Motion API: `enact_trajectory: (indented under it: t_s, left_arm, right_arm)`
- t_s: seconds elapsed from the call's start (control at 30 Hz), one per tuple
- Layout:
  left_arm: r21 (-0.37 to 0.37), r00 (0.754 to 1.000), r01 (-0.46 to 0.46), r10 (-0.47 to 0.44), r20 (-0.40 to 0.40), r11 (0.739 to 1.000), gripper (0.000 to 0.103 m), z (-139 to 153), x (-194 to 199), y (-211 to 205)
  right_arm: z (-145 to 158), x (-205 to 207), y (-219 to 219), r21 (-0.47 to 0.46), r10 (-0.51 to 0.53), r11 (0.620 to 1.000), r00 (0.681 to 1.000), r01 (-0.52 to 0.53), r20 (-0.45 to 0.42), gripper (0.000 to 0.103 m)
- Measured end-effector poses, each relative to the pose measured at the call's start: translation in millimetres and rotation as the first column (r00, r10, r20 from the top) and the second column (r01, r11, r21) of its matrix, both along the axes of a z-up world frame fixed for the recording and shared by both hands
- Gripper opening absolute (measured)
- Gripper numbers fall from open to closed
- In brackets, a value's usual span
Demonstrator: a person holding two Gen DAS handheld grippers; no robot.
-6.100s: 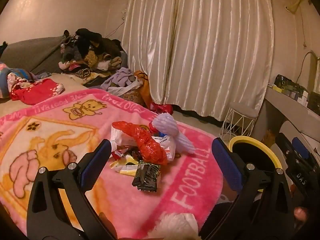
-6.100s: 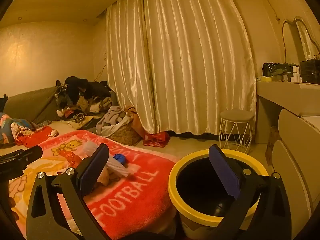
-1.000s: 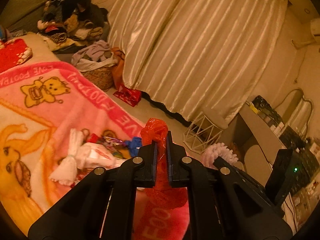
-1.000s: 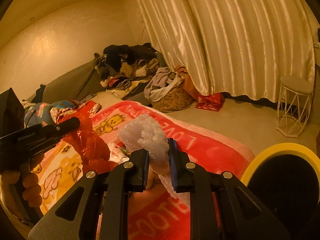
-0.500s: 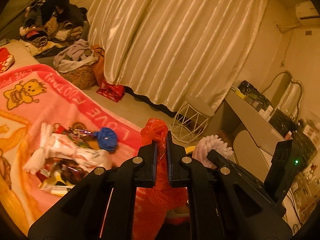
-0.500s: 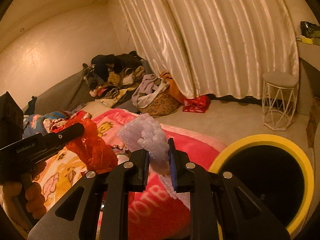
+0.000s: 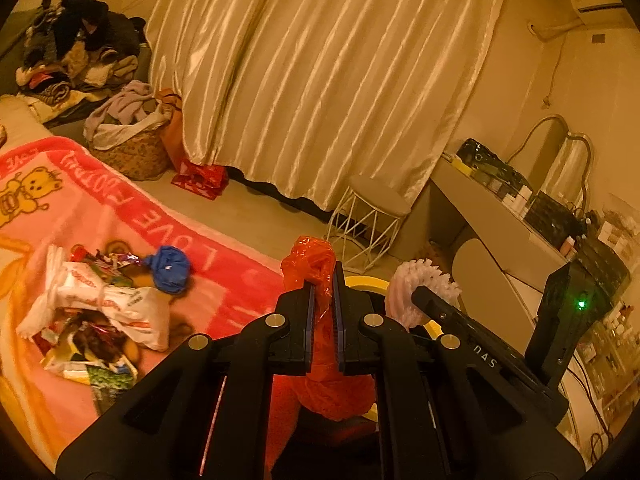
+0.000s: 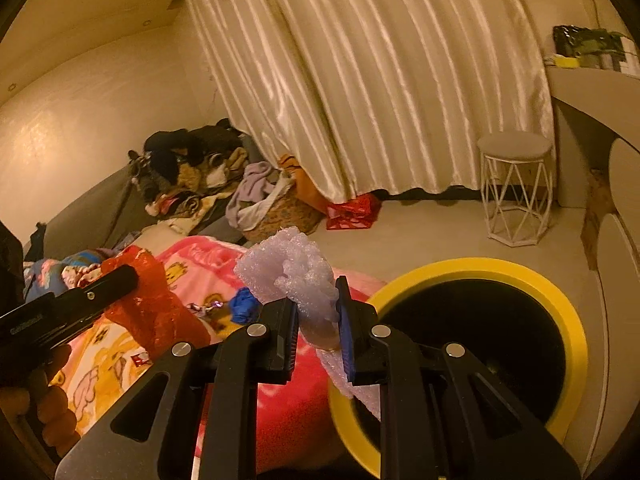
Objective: Collect trash
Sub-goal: 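Carry the red bag and bubble wrap in both tools over the yellow-rimmed bin, then open both tools to drop the red bag and bubble wrap into the bin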
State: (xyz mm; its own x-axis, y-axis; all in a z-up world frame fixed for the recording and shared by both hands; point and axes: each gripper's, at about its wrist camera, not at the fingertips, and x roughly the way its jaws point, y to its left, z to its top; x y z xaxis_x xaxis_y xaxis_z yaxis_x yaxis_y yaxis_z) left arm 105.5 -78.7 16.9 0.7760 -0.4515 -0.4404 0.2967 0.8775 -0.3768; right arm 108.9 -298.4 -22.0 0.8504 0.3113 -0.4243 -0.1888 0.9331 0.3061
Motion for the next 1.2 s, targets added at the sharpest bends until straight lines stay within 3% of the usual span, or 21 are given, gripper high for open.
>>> enact_trajectory:
  t_s: [1.2]
  left_arm:
    - [0.092, 0.983, 0.178, -0.173, -0.051, 0.980, 0.005, -47, 32, -106]
  right_arm:
    - [-45, 1, -92, 0.084, -0.217, 0.970, 0.969, 0.228, -0.117, 0.019]
